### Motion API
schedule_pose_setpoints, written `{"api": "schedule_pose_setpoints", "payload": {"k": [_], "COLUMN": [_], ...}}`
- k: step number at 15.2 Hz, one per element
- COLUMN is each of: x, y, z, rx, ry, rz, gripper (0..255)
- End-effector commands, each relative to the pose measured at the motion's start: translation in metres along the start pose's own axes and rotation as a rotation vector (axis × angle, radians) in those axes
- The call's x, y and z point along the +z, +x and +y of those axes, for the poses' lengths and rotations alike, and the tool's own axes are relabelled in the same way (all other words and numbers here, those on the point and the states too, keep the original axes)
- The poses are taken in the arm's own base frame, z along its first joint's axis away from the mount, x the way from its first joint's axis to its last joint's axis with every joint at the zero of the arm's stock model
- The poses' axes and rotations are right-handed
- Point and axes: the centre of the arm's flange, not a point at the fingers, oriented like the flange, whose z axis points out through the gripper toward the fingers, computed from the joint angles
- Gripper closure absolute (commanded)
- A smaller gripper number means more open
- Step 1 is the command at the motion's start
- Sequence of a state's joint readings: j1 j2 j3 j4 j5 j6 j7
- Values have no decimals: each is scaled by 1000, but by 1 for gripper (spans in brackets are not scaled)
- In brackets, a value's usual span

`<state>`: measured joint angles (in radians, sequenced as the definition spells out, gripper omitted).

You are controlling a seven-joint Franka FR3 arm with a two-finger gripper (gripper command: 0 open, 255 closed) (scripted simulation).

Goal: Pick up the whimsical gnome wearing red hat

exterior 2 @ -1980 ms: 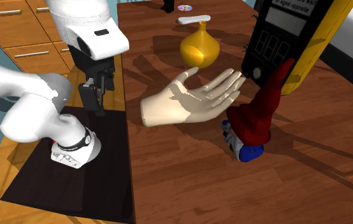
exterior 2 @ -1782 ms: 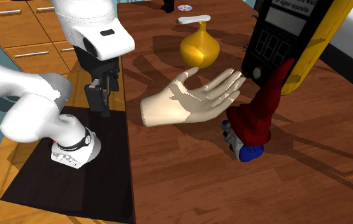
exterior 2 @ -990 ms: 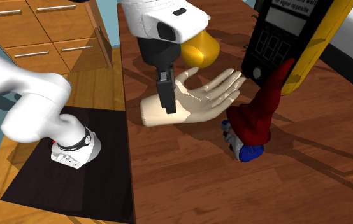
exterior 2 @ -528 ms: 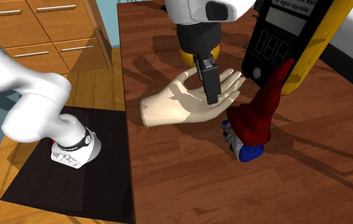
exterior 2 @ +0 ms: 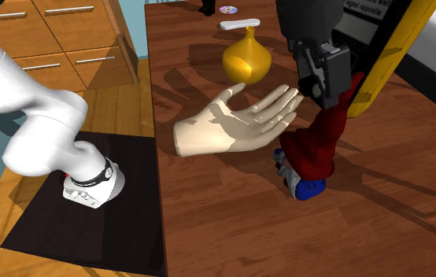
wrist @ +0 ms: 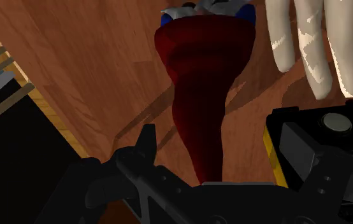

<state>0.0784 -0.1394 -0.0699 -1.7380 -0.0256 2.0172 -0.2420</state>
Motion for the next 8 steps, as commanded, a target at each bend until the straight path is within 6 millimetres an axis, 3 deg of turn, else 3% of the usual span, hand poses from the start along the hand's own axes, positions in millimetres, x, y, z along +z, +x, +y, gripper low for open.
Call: {"api": "schedule_pose_setpoints", "payload": {"k": [1,5,8], "x": [-3,-12,-4], "y": [23,63,62], "z": [0,4,3], "rx": [-8,-24,-25], "ry": [-1,-4,-4], "rz": [40,116,122], "gripper": [0,0,0]}}
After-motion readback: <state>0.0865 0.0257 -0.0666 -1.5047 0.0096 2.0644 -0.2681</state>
